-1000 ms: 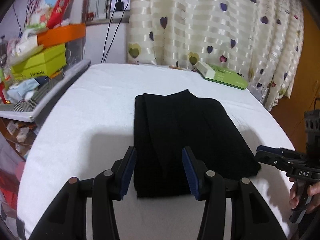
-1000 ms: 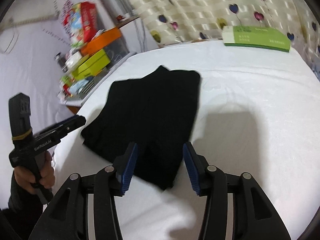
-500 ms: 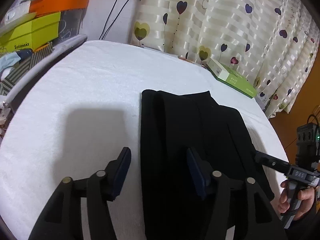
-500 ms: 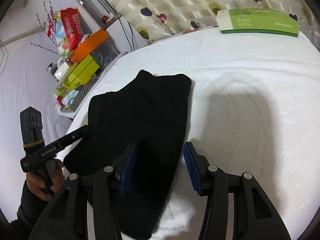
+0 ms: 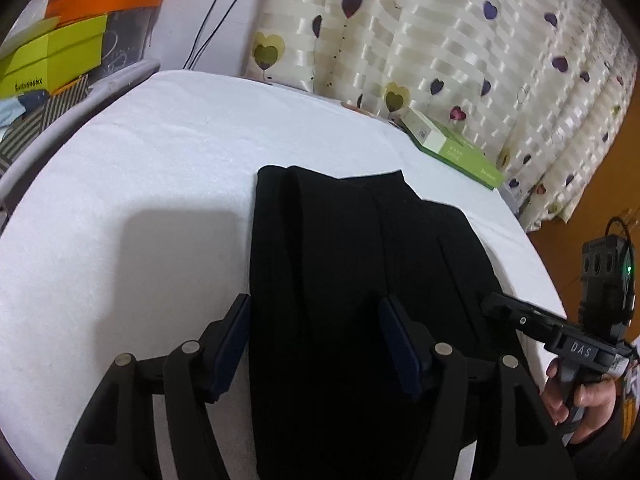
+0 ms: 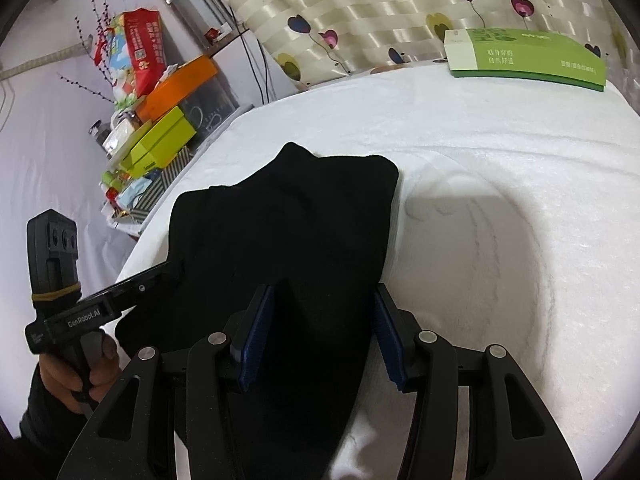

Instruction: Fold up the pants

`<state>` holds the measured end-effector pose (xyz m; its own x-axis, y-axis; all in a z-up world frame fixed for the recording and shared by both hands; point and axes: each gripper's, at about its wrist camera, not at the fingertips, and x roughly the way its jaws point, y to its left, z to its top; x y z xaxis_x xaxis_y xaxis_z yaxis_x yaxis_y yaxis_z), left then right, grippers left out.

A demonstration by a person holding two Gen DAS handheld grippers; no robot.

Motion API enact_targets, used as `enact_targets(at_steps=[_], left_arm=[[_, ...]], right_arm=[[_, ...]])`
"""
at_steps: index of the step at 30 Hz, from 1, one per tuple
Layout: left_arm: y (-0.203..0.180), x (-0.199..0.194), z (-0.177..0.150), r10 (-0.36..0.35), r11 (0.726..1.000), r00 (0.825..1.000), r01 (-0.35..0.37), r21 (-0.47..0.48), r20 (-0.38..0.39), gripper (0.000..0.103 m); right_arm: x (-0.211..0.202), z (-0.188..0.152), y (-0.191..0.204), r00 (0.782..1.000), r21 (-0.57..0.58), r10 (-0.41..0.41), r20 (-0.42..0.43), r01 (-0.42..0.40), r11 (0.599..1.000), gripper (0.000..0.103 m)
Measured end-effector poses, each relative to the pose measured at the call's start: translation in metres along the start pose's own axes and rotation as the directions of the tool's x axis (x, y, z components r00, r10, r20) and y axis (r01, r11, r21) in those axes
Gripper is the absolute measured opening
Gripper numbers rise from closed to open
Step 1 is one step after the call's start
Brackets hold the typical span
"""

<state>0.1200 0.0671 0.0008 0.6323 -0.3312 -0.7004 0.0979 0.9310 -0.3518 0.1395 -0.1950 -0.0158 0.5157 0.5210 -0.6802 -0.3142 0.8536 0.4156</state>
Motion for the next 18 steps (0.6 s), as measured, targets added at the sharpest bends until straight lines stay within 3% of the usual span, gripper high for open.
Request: enact_targets(at_steps=[1,2,3,7,9,18], left_arm=[[0.000,0.001,0.001,0.007,1.000,1.000,-0.006,-0.014,0.005,0.064],[-0.001,0.001,0.001,0.018,1.000,1.000,-0.018,-0.016,0.007,0.061],[-0.003,0.001,0.001,0.020,1.000,1.000,-0.020,-0.009,0.009,0.053],[-0.010,-0.003,0.002,-0.006,1.000,1.000,0.006,-0.009,0.022,0.032],[-0.012,-0.010,0.002,-0.015,1.000,0.999,0.015,-0.009,0.040,0.028],[-0.013,-0.041,0.020,-0.017,1.000,0.994,0.016,0.008,0.109,0.024]], right_arm=[[0.001,0.001,0.003,1.000,-0.012,-0.014,-0.002,0.014,1.000,0.045],[0.002,0.001,0.005,1.000,-0.022,-0.029,-0.006,0.028,0.999,0.035],[0.001,0.001,0.006,1.000,-0.021,-0.023,-0.007,0.023,1.000,0.023],[-0.006,0.004,0.010,1.000,-0.010,-0.002,0.005,0.002,1.000,0.019],[-0.011,0.006,0.014,1.000,-0.015,0.004,0.018,-0.003,1.000,0.017],[-0.028,0.027,0.051,0.995,-0.087,0.062,0.074,-0.056,0.995,0.016]])
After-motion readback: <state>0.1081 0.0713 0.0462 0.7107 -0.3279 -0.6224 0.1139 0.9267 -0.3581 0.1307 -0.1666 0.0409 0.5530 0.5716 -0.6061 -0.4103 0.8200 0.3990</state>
